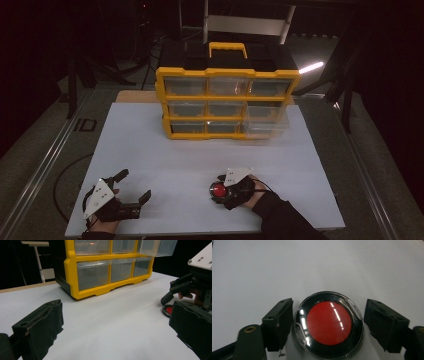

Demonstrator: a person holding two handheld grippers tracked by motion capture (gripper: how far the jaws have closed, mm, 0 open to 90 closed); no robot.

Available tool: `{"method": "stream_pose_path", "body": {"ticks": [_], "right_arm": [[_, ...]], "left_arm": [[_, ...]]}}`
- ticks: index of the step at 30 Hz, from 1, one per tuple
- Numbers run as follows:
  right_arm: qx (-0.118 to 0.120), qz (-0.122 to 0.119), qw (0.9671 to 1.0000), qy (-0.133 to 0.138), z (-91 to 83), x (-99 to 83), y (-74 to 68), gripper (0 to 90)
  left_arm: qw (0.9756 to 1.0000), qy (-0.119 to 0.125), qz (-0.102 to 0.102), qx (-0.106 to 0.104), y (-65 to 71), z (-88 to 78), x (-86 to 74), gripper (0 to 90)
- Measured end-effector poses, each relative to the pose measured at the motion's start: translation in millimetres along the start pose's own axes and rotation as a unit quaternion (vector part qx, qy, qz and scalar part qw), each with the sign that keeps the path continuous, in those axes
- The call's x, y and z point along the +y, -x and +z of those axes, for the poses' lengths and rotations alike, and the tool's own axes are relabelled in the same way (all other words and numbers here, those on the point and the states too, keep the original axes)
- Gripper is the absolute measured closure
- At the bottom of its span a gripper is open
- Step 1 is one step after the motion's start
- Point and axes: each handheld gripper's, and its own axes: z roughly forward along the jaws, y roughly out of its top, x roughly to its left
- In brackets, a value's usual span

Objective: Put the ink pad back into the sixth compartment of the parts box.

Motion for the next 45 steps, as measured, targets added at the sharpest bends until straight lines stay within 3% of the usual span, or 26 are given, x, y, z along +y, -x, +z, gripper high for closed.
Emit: {"method": "stream_pose_path", "body": {"ticks": [12, 25, 34, 39, 45], "right_arm": [[0.015, 0.018, 0.9997, -0.010, 1.2, -0.2, 2.8, 27.9], [0.011, 0.025, 0.9994, -0.020, -2.3, 6.1, 1.0, 30.2], [-0.002, 0.018, 0.9995, -0.026, -17.9, 21.7, 1.0, 30.2], [-0.005, 0.034, 0.9990, -0.027, -27.8, 30.1, 2.4, 30.1], [-0.014, 0.025, 0.9994, -0.019, -41.4, 41.6, 1.6, 30.1]], "left_arm": [[1.0000, -0.001, 0.001, 0.000, 0.1, 0.6, -0.4, 0.1], [1.0000, 0.000, 0.000, 0.001, -0.7, 0.6, -0.5, 0.0], [1.0000, -0.001, 0.001, 0.001, -0.7, 0.8, -0.4, 0.1], [1.0000, -0.001, 0.000, 0.001, -0.7, 0.8, -0.5, 0.1], [1.0000, -0.001, 0.001, 0.001, -0.5, 1.1, -0.5, 0.1]]}}
